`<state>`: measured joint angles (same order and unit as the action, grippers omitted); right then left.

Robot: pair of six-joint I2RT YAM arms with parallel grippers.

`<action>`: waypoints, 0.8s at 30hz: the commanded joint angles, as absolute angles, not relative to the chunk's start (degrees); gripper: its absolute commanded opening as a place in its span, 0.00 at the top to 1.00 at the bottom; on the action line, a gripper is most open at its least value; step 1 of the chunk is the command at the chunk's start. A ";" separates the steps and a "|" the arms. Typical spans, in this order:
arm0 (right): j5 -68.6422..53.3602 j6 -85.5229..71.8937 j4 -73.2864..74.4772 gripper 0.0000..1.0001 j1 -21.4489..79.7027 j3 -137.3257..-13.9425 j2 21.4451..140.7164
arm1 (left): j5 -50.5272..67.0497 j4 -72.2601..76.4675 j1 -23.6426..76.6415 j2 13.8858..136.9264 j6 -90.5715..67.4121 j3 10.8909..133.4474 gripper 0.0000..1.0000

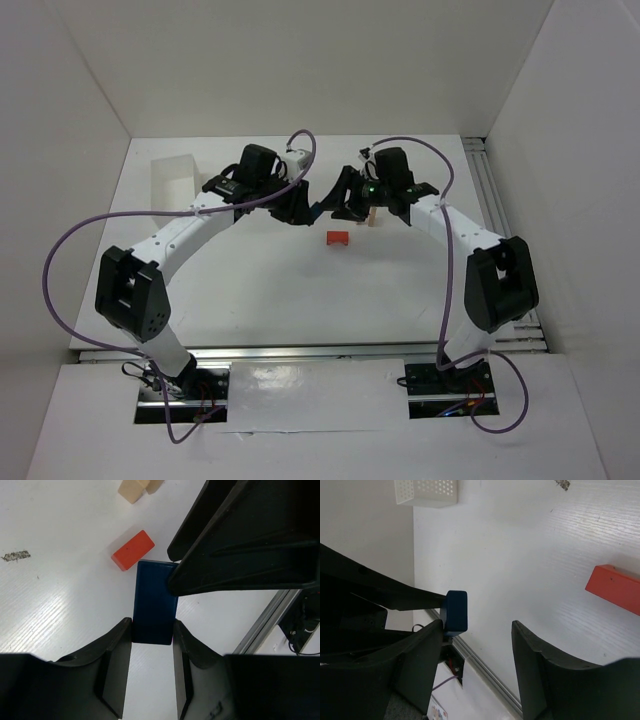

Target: Build the wood block tower

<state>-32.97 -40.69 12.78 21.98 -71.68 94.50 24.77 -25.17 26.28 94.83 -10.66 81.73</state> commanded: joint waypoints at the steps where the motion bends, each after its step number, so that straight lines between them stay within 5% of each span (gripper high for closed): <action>1: -35.16 -39.55 9.32 0.37 22.68 -73.74 95.27 | 27.16 -23.38 26.37 92.55 -9.49 81.56 1.00; 9: -37.09 -40.61 7.12 0.42 23.20 -73.74 96.42 | 27.69 -23.38 26.37 92.55 -8.96 81.56 1.00; 24: -29.46 -38.33 10.71 0.88 23.20 -78.30 95.72 | 27.69 -24.96 26.37 93.16 -8.35 81.56 0.95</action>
<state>-36.23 -41.80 8.95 22.85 -74.37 97.86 25.74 -25.02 26.28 94.83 -10.24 81.32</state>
